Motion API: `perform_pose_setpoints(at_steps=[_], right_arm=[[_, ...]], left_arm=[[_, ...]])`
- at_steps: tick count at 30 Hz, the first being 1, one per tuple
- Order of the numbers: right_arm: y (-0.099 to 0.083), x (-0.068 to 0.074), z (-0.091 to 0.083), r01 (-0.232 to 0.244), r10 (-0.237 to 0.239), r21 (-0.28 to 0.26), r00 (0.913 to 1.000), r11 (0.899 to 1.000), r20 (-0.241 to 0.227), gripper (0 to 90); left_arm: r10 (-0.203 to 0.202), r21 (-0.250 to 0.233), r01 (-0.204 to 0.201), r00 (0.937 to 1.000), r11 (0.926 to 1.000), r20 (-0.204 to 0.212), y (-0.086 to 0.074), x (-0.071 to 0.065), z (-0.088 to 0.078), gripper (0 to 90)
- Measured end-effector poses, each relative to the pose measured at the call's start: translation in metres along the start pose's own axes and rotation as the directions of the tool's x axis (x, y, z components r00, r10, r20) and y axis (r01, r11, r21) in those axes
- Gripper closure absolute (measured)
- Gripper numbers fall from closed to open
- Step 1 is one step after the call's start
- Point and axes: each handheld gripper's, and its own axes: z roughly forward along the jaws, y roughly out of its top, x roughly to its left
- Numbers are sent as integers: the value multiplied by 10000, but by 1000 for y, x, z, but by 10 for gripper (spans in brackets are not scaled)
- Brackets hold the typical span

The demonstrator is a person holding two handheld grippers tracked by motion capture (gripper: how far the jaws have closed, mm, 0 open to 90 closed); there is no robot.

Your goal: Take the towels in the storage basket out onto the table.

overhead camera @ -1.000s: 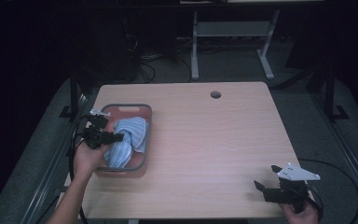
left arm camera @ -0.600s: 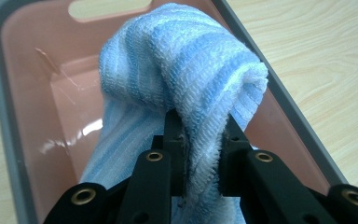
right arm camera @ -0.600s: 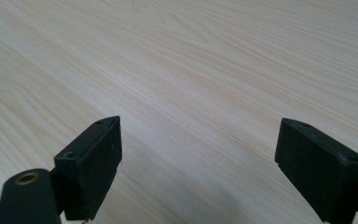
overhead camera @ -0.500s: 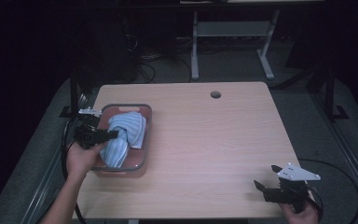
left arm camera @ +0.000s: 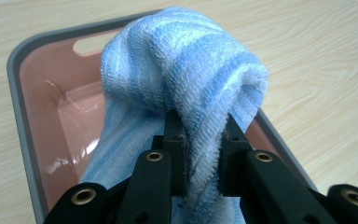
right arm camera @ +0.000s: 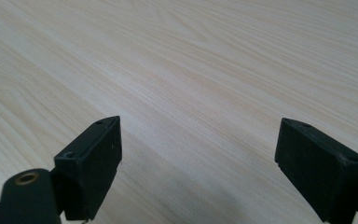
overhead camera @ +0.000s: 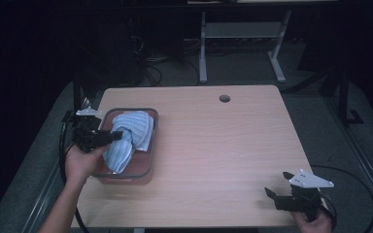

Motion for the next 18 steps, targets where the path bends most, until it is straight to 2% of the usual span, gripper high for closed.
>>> perform_pose_setpoints(at_steps=[11, 18], right_arm=[[0, 0, 0, -54, 54, -4, 10000, 10000, 16, 142], [0, 0, 1, -65, 65, 28, 10000, 10000, 10, 143]], left_arm=[[-35, -416, 46, 9996, 9991, 270, 6, -2, -13, 774], [143, -566, -124, 9993, 9983, 335, 12, -5, -20, 778]])
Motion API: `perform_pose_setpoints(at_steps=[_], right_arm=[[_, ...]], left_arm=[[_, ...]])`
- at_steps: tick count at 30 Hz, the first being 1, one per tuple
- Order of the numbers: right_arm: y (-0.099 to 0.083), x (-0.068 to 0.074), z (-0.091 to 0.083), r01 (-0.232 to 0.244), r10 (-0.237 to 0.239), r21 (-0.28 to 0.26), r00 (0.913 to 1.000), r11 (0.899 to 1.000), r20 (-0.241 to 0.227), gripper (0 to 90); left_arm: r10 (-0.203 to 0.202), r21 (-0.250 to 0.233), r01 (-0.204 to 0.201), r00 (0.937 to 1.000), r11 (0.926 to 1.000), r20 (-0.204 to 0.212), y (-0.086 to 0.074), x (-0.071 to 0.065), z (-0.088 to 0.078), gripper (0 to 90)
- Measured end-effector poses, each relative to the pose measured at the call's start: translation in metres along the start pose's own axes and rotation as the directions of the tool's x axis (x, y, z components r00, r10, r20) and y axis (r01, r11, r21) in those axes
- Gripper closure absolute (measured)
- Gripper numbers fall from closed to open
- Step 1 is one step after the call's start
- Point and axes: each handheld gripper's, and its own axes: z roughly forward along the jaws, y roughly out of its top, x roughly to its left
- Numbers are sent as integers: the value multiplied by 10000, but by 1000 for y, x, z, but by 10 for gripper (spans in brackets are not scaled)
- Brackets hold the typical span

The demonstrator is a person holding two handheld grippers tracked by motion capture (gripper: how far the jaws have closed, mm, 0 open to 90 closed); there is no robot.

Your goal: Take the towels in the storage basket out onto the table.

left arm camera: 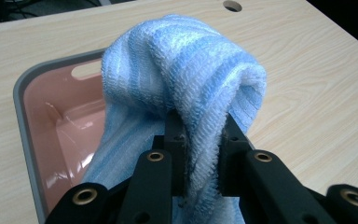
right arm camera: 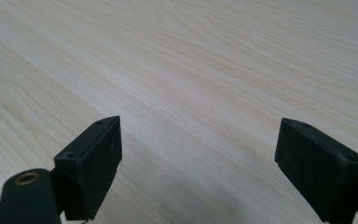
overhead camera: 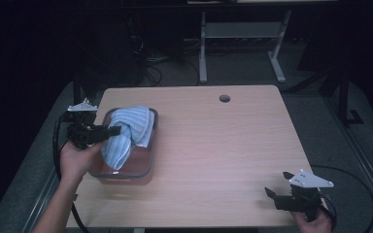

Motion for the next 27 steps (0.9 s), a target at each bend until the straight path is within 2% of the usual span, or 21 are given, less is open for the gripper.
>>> perform_pose_setpoints(at_steps=[15, 27], right_arm=[[-1, -2, -1, -41, 41, -16, 10000, 10000, 52, 142], [-2, -2, -1, -47, 47, -28, 10000, 10000, 59, 143]], left_arm=[[205, -250, -194, 9988, 9995, 442, 14, -12, -8, 778], [432, -304, -410, 9960, 9987, 778, 25, -25, -6, 778]])
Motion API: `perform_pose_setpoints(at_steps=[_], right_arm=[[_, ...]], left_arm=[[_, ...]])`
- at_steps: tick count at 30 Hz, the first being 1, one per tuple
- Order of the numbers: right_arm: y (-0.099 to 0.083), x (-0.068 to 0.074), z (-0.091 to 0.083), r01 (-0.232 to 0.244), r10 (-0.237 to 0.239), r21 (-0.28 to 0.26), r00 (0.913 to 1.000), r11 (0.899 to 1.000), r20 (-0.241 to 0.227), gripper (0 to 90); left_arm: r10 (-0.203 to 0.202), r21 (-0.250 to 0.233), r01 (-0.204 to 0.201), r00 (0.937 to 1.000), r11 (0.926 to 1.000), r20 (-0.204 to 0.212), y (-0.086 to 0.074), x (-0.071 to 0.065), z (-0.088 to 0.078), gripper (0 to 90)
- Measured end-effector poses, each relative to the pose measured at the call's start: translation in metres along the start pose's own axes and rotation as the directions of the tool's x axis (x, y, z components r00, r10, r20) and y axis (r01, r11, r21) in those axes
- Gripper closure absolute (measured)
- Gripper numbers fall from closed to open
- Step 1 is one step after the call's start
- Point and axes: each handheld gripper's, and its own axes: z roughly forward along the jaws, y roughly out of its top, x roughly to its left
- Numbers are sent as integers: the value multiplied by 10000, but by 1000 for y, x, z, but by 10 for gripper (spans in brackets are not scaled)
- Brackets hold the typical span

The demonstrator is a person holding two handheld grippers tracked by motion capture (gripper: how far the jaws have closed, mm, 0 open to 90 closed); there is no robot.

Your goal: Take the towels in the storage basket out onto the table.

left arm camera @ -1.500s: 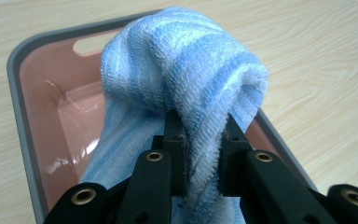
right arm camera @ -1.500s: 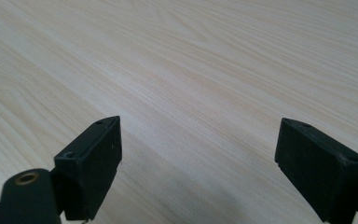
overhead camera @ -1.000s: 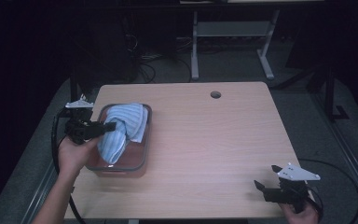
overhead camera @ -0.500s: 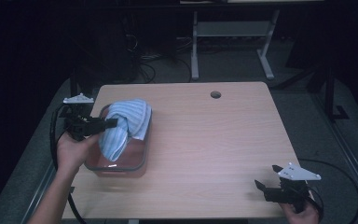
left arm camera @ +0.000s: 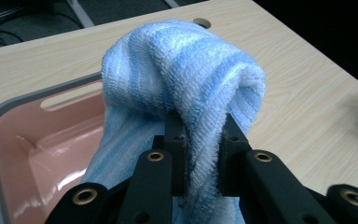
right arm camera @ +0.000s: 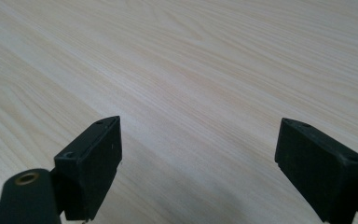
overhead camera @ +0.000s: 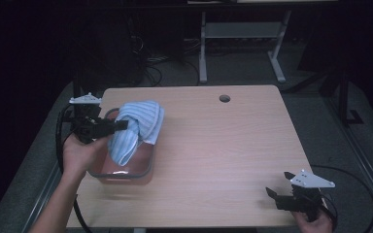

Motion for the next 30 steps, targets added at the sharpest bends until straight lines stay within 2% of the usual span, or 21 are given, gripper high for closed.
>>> perform_pose_setpoints(at_steps=[5, 12, 30], right_arm=[[0, -1, -2, -11, 11, -43, 10000, 10000, 55, 142], [-1, -1, -3, -78, 78, -48, 9999, 10000, 80, 143], [-1, 0, -3, -52, 52, -5, 9999, 10000, 89, 143]], left_arm=[[108, -43, -108, 9998, 9999, 181, 5, -7, 4, 778], [357, 158, -365, 9982, 9992, 481, 9, -16, 14, 778], [527, 293, -557, 9940, 9980, 961, 17, -31, 37, 778]])
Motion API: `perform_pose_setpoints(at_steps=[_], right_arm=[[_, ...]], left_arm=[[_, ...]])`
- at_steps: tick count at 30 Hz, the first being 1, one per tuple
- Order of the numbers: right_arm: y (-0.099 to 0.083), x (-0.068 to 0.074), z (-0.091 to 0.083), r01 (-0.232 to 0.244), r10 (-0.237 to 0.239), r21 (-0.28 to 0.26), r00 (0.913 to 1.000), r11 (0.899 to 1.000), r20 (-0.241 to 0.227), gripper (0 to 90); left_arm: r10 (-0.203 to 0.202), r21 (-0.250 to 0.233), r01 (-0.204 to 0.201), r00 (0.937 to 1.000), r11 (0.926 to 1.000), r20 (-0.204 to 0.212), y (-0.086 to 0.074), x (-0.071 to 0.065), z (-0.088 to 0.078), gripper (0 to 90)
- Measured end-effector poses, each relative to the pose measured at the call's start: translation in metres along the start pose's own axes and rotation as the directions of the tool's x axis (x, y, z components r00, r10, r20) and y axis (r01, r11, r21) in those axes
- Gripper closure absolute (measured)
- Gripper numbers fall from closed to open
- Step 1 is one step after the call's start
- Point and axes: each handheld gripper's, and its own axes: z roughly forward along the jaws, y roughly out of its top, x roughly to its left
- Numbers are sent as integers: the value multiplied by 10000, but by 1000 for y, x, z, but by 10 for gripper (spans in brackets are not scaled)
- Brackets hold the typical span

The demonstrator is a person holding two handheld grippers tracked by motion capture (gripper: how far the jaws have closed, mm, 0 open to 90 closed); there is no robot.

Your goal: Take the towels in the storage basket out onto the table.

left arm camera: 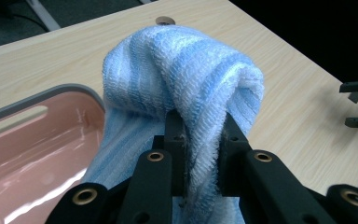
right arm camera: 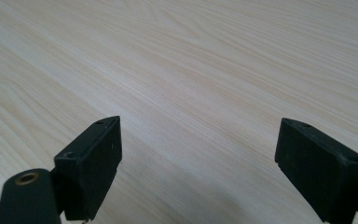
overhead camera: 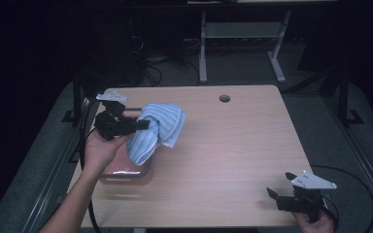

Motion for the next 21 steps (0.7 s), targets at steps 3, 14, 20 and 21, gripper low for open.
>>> perform_pose_setpoints(at_steps=[3, 14, 20, 21], right_arm=[[0, -1, -1, 3, -3, -15, 10000, 10000, 22, 143], [0, -2, -2, -15, 16, -36, 10000, 10000, 19, 143], [0, -2, -2, -42, 43, -77, 10000, 10000, 29, 143], [0, -2, -2, -34, 34, -92, 10000, 10000, 32, 143]], left_arm=[[101, 64, -102, 9999, 9999, 82, 3, -3, 4, 777], [296, 199, -301, 9992, 9993, 273, 9, -11, 18, 777], [248, 264, -257, 9992, 9993, 321, 10, -13, 28, 777], [282, 332, -293, 9990, 9990, 340, 10, -13, 29, 777]])
